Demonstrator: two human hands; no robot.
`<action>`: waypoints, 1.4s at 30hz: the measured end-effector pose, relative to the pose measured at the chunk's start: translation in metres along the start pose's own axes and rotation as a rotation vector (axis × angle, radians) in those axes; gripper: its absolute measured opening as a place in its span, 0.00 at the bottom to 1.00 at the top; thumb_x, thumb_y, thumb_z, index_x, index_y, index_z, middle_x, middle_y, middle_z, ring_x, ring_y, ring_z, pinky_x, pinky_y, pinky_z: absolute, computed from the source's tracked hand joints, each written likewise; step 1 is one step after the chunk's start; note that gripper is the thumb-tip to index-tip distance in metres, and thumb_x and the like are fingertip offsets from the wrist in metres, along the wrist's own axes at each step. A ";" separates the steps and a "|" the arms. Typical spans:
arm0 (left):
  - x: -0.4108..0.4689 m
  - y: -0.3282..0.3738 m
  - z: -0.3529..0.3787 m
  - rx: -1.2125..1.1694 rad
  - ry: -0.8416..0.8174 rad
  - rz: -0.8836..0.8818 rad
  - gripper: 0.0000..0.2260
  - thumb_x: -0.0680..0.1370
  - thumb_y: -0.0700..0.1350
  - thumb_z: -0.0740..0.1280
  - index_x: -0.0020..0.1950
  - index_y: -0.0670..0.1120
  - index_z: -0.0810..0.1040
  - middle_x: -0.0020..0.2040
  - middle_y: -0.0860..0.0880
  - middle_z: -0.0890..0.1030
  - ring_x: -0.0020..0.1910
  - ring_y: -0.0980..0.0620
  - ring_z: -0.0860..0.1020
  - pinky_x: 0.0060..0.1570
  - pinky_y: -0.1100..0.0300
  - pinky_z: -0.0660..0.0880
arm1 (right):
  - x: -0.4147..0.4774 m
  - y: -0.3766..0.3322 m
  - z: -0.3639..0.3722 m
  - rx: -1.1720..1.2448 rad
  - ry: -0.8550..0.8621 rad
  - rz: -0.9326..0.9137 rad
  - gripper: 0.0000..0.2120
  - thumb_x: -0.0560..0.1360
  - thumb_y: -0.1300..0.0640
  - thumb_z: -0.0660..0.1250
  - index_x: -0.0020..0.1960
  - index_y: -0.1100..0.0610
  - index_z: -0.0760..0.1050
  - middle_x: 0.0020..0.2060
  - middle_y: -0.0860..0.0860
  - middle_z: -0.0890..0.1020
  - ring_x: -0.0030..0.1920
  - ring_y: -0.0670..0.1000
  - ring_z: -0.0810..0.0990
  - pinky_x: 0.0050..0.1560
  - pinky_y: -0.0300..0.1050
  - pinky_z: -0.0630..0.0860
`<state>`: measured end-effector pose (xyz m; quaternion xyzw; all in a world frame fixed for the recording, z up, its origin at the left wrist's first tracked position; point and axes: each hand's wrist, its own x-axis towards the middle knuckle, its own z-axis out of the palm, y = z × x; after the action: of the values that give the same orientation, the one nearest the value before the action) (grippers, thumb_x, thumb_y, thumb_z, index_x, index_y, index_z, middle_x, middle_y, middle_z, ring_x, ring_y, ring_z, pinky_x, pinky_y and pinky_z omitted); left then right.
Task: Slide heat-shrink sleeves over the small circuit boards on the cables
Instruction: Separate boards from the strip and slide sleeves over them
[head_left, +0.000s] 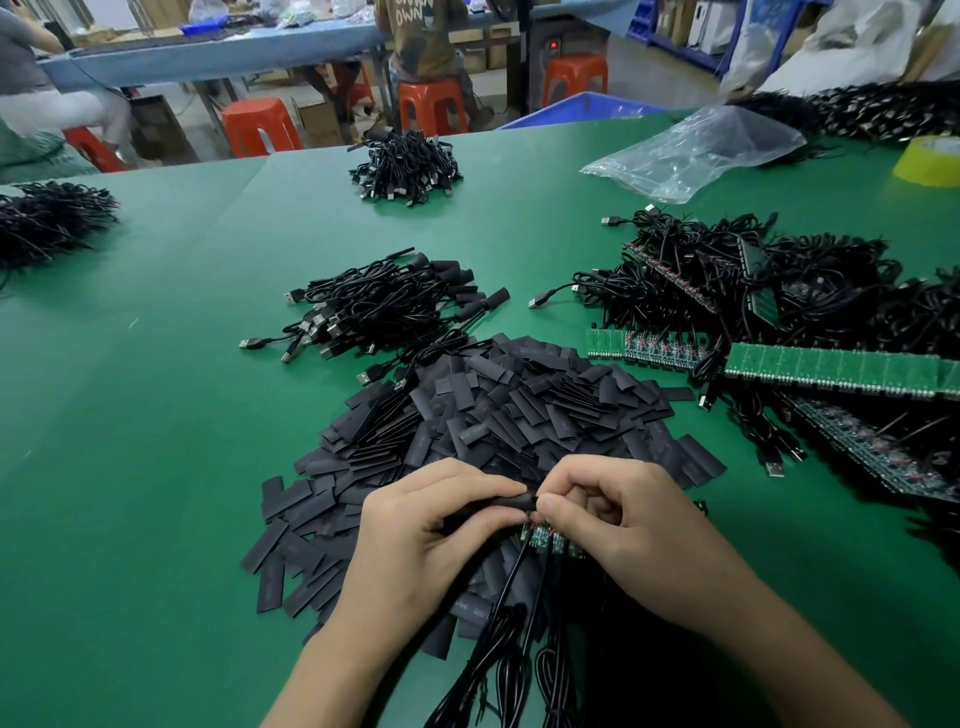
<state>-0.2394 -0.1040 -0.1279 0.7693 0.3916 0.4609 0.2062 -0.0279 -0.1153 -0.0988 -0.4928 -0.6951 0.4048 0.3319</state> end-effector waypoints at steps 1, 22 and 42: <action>0.000 0.000 -0.001 -0.004 0.003 -0.006 0.07 0.74 0.42 0.78 0.51 0.46 0.88 0.47 0.57 0.85 0.46 0.56 0.84 0.47 0.67 0.76 | 0.000 0.000 -0.001 -0.006 0.002 -0.001 0.08 0.79 0.56 0.70 0.40 0.52 0.81 0.28 0.41 0.73 0.30 0.41 0.69 0.34 0.33 0.66; 0.000 0.003 0.002 -0.014 0.009 -0.026 0.08 0.72 0.40 0.79 0.50 0.47 0.88 0.45 0.57 0.85 0.45 0.57 0.83 0.48 0.70 0.74 | 0.000 -0.001 0.001 0.027 -0.028 0.020 0.09 0.79 0.58 0.70 0.40 0.51 0.80 0.26 0.40 0.71 0.29 0.42 0.67 0.33 0.33 0.65; -0.001 0.010 0.014 -0.059 0.323 -0.243 0.07 0.74 0.44 0.74 0.51 0.47 0.88 0.45 0.60 0.87 0.46 0.61 0.85 0.49 0.72 0.77 | 0.000 0.003 0.010 0.112 0.118 0.053 0.08 0.78 0.50 0.67 0.42 0.51 0.80 0.29 0.49 0.78 0.30 0.42 0.72 0.32 0.42 0.70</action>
<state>-0.2237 -0.1104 -0.1289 0.6260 0.4959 0.5611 0.2176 -0.0353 -0.1172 -0.1065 -0.5147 -0.6374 0.4218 0.3885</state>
